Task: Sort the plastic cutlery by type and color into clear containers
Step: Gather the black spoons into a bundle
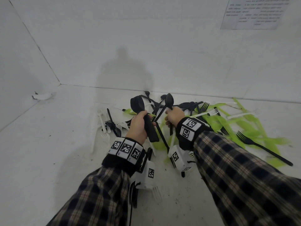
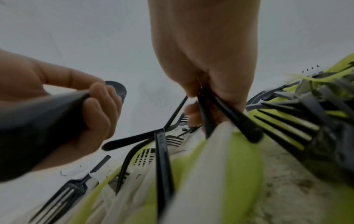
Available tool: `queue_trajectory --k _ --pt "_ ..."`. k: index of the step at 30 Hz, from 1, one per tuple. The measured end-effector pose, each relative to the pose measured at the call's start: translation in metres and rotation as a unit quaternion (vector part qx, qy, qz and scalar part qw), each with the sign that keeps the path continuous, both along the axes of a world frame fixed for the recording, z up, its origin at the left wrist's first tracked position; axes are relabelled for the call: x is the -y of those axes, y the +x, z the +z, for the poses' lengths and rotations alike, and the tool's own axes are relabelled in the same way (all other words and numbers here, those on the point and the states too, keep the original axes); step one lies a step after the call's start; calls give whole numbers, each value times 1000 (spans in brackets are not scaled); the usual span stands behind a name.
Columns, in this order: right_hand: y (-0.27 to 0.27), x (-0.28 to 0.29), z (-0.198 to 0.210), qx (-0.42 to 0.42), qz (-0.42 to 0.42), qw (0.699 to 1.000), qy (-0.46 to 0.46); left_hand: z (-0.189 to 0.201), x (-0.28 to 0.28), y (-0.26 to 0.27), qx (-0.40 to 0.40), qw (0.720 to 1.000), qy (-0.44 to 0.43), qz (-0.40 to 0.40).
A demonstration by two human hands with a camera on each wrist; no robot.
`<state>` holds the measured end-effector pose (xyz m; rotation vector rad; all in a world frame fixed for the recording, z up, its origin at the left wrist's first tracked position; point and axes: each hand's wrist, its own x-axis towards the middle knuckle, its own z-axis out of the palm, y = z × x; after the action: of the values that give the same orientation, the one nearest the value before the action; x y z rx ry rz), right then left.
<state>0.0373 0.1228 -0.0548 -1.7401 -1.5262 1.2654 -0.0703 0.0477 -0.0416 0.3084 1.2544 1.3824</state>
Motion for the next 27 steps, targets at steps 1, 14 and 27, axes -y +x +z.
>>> queue_trajectory --k 1,14,27 --pt "1 1 2 -26 -31 999 4 0 0 -1 2 1000 -2 0" --pt "3 -31 17 -15 -107 989 98 9 -6 -8 1 1000 12 -2" --pt "-9 -62 7 160 119 978 69 3 -31 -8 -19 1000 6 -9"
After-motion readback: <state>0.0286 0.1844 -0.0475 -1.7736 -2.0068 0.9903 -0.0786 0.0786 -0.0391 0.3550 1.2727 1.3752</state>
